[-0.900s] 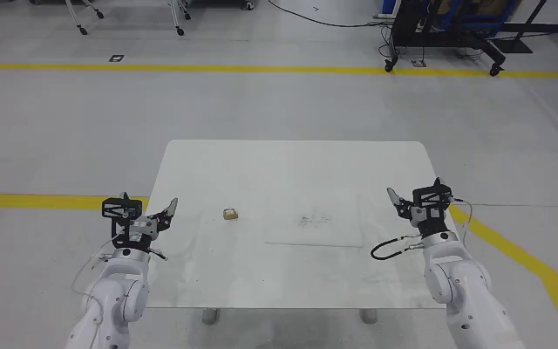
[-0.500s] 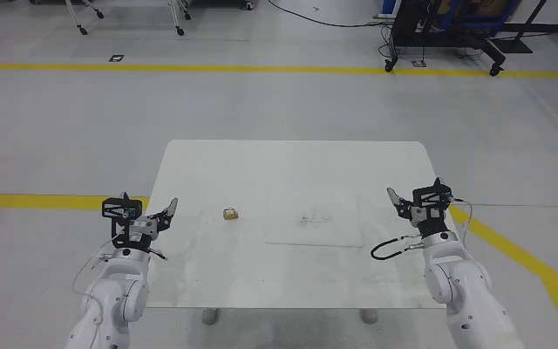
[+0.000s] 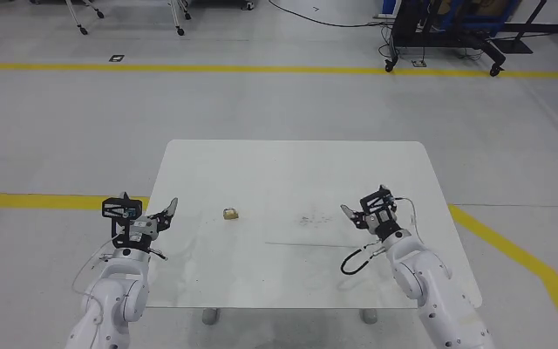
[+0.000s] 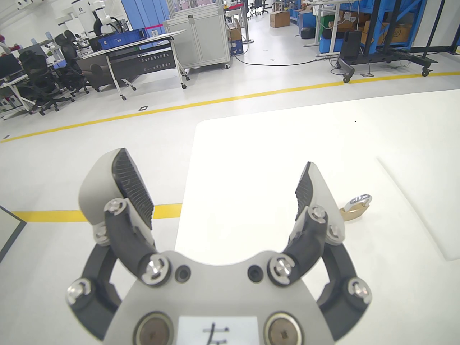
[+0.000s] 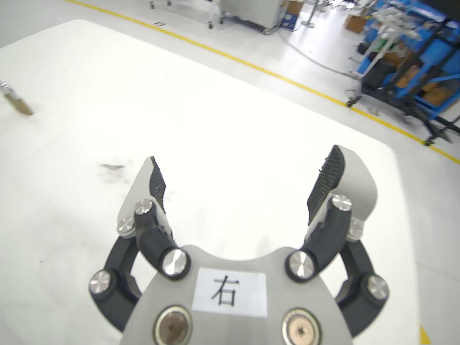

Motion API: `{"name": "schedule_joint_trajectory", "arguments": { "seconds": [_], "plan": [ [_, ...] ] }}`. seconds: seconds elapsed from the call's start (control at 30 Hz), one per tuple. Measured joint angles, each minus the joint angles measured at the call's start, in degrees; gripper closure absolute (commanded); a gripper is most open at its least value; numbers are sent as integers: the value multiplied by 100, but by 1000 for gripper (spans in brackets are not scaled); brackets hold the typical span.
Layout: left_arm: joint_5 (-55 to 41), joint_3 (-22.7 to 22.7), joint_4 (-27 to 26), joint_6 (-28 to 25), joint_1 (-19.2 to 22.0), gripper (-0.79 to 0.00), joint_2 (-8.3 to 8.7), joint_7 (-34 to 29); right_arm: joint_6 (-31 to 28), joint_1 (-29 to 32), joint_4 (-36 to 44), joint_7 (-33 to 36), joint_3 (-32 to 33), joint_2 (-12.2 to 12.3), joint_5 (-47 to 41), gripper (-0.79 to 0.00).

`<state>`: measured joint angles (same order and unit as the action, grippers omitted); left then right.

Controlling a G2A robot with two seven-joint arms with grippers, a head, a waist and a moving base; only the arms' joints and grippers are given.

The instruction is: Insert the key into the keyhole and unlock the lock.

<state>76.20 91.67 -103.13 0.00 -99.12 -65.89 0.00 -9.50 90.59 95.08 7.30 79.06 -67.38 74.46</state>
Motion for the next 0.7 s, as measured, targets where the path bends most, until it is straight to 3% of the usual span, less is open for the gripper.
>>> {"name": "schedule_joint_trajectory", "arguments": {
  "seconds": [0.1, 0.4, 0.5, 0.7],
  "plan": [
    [0, 0, 0, 0, 0, -785, 0, 0, -4, -15, -17, 21, 5, 0, -449, -785],
    [0, 0, 0, 0, 0, -785, 0, 0, -59, -14, -31, 65, -12, 9, -360, -785],
    [0, 0, 0, 0, 0, -785, 0, 0, -678, -108, -234, 162, -67, 12, -302, -785],
    [0, 0, 0, 0, 0, -785, 0, 0, -1479, -695, -1194, 147, -626, -83, -1292, -785]
  ]
}}
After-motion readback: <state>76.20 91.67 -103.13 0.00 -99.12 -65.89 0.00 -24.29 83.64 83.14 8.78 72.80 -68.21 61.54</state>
